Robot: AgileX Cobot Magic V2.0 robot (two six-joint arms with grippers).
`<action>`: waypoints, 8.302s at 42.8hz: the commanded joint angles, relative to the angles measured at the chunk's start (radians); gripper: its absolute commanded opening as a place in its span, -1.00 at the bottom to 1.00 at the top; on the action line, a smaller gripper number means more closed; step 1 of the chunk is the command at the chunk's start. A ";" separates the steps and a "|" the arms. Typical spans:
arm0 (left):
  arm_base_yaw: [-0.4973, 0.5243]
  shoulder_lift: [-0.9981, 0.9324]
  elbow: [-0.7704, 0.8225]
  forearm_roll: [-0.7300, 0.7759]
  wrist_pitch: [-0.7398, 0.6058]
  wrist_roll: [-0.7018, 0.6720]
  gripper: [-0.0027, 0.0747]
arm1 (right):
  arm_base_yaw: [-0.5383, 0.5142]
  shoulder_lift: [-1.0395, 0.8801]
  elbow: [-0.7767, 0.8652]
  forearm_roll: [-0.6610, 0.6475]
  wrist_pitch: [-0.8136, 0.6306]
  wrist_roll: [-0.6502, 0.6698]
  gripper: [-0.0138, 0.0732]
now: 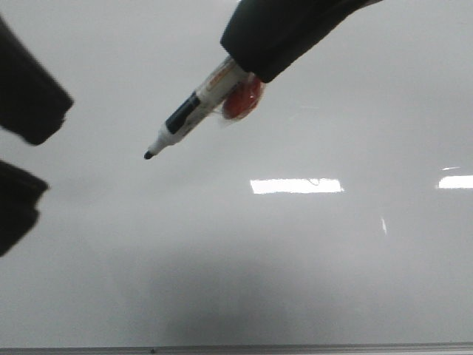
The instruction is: Write number 7 on whiteboard
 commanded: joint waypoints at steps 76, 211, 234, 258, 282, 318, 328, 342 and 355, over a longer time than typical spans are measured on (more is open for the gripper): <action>-0.006 -0.234 0.088 -0.087 -0.060 -0.009 -0.98 | -0.247 0.351 -0.335 0.079 -0.307 0.067 -0.82; -0.006 0.066 0.003 -0.066 -0.196 -0.009 -0.98 | 0.131 0.193 -0.255 0.148 0.246 -0.108 -0.33; 0.027 0.066 0.003 -0.063 -0.186 -0.080 -0.98 | 0.096 0.069 -0.252 0.141 0.083 -0.087 0.48; 0.904 0.067 0.003 -0.035 -0.209 -0.226 -0.98 | -0.316 -0.540 0.320 0.080 -0.205 0.112 -0.43; 1.027 0.342 0.003 -0.076 -0.577 -0.226 -0.98 | -0.409 -0.848 0.550 0.076 -0.267 0.109 -0.84; 1.027 0.545 -0.082 -0.076 -0.703 -0.226 -0.69 | -0.409 -0.848 0.585 0.076 -0.279 0.109 -0.84; 1.027 0.545 -0.082 -0.076 -0.691 -0.226 -0.16 | -0.409 -0.848 0.585 0.076 -0.287 0.109 -0.84; 1.027 0.518 -0.082 -0.076 -0.633 -0.226 0.23 | -0.409 -0.848 0.585 0.076 -0.289 0.109 -0.84; 1.027 0.256 -0.082 -0.067 -0.530 -0.226 0.26 | -0.409 -0.848 0.585 0.076 -0.313 0.109 -0.84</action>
